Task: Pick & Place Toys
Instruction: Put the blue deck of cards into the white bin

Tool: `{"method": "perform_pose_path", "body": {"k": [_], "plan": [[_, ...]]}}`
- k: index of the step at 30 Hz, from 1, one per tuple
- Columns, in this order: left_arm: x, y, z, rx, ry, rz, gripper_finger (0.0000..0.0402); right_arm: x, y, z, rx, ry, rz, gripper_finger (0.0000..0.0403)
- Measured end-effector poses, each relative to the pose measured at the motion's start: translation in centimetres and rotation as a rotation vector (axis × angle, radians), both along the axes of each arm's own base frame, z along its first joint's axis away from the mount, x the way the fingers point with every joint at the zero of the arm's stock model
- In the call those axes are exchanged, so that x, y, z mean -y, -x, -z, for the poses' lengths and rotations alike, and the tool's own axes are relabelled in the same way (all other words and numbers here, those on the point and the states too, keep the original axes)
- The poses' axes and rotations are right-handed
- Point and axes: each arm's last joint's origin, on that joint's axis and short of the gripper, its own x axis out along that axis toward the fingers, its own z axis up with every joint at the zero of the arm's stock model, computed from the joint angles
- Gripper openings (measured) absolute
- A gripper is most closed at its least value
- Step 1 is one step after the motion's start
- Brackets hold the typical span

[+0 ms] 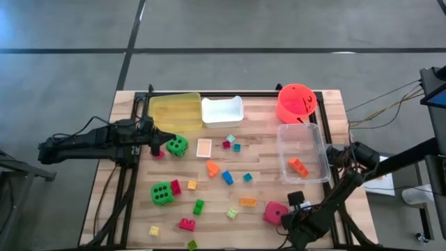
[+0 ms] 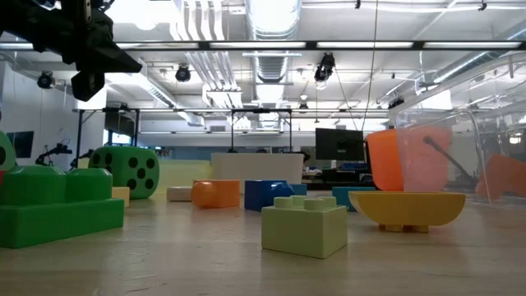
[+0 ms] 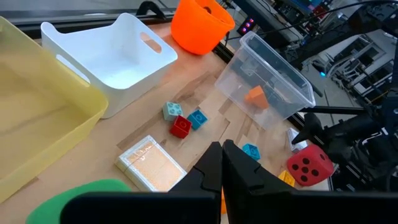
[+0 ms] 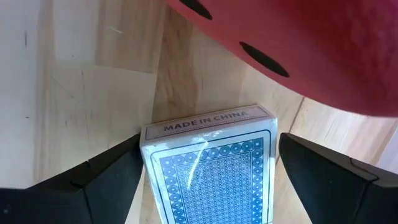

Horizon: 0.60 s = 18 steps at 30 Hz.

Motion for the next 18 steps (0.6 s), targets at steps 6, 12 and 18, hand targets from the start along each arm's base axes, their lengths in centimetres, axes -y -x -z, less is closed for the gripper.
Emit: {"method": "perform_pose_path", "body": {"k": [6,12,18], "plan": [[0.00,0.00,0.00,0.000,0.000,0.000,0.0000,0.05,0.13,0.36,-0.028,-0.029,-0.021,0.0365],[0.00,0.00,0.00,0.000,0.000,0.000,0.0000,0.01,0.13,0.57,-0.022,-0.041,-0.032,0.0306],[0.00,0.00,0.00,0.000,0.000,0.000,0.0000,-0.11,0.09,0.54,-0.017,-0.044,-0.018,0.0291]]}}
